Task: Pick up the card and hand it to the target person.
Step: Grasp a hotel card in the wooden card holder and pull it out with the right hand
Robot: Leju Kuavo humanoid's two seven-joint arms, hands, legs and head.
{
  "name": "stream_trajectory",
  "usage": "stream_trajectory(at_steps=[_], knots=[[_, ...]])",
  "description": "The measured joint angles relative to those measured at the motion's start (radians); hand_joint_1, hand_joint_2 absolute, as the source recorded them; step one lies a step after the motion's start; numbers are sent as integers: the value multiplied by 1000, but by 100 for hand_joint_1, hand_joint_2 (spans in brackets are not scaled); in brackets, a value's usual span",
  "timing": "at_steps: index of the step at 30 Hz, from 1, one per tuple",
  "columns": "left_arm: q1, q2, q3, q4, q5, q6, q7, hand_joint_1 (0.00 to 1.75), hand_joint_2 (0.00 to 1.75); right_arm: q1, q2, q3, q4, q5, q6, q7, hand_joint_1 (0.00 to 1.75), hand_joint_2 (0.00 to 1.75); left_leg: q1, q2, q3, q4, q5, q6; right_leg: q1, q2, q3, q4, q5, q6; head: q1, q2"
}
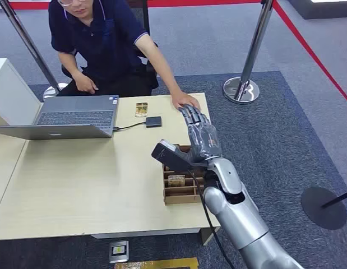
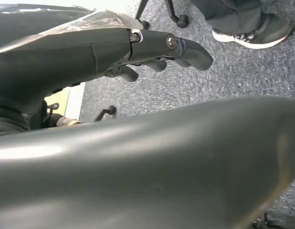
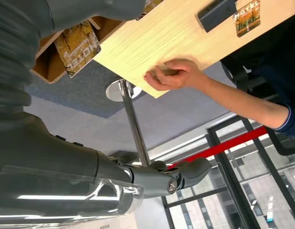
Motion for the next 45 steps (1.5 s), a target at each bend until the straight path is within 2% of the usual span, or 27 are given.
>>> stream_trajectory(at_steps=[4,8,15,28,38,45], knots=[[0,0,0,1,0,3,5,0,0,-12,-2,5,24,0,0,17,21,175,0,0,0,0,0,0,0,0,0,0,0,0,0,0],[0,0,0,2,0,4,8,0,0,-19,-7,5,46,0,0,26,54,175,0,0,0,0,0,0,0,0,0,0,0,0,0,0],[0,1,1,4,-1,5,10,0,0,-29,-14,5,75,-1,0,41,77,175,0,0,0,0,0,0,0,0,0,0,0,0,0,0],[1,1,5,4,0,5,11,0,0,-34,-17,5,100,0,0,58,75,175,0,0,0,0,0,0,0,0,0,0,0,0,0,0],[1,1,5,4,0,5,11,0,0,-34,-36,5,103,12,-3,103,69,175,0,0,0,0,0,0,0,0,0,0,0,0,0,0],[1,1,6,4,0,4,9,0,0,-28,-51,5,116,20,-8,117,71,175,0,0,0,0,0,0,0,0,0,0,0,0,0,0]])
